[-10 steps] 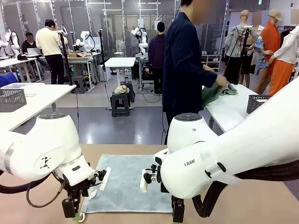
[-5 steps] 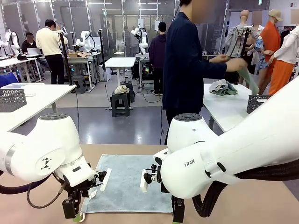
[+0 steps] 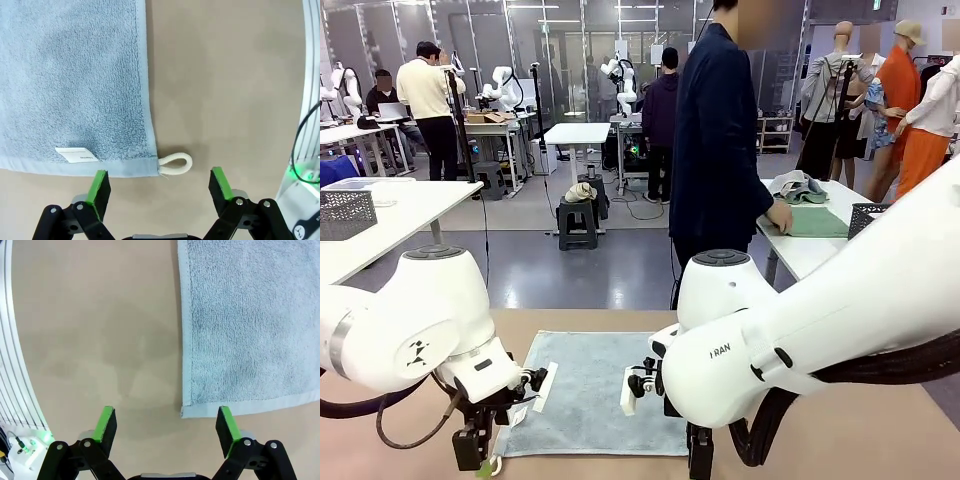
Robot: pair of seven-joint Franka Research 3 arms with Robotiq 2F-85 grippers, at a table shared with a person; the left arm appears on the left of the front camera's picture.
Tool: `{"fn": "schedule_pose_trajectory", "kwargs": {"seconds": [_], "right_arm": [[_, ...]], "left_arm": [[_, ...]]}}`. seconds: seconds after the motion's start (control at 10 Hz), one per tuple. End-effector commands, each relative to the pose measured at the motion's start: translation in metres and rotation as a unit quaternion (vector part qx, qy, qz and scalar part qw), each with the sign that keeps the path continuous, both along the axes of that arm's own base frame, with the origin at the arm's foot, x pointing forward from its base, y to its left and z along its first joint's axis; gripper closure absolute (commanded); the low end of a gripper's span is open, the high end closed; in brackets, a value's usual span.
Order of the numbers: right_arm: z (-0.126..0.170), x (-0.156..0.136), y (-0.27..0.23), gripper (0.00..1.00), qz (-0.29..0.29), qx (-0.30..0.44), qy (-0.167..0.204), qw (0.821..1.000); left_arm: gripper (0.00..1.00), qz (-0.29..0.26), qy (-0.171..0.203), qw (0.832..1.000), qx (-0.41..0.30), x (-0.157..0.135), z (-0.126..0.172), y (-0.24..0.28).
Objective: Fold the towels and place them in the basket.
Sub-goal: When a person lays out a Towel with hook on the table, fold it in half twice.
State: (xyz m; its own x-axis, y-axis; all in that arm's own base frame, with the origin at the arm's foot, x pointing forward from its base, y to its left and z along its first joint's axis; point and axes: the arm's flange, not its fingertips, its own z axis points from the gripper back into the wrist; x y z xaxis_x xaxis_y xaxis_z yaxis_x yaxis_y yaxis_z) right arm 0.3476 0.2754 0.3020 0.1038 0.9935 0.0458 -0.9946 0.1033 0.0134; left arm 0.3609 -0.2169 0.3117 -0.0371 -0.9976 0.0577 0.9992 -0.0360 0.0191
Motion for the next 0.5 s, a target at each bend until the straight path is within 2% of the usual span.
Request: {"fn": "schedule_pose_trajectory", "kwargs": {"seconds": [0.0, 0.4], "right_arm": [[-0.0071, 0.0115, 0.0016, 0.0, 0.016, 0.005, -0.001, 1.0], [-0.0126, 0.0169, -0.0004, 0.0, 0.013, 0.005, -0.005, 1.0]], "left_arm": [[0.0, -0.001, -0.019, 1.0, 0.002, -0.0004, -0.0119, 0.0008], [0.0, 0.006, -0.019, 1.0, -0.001, 0.0048, -0.0197, 0.0009]]}}
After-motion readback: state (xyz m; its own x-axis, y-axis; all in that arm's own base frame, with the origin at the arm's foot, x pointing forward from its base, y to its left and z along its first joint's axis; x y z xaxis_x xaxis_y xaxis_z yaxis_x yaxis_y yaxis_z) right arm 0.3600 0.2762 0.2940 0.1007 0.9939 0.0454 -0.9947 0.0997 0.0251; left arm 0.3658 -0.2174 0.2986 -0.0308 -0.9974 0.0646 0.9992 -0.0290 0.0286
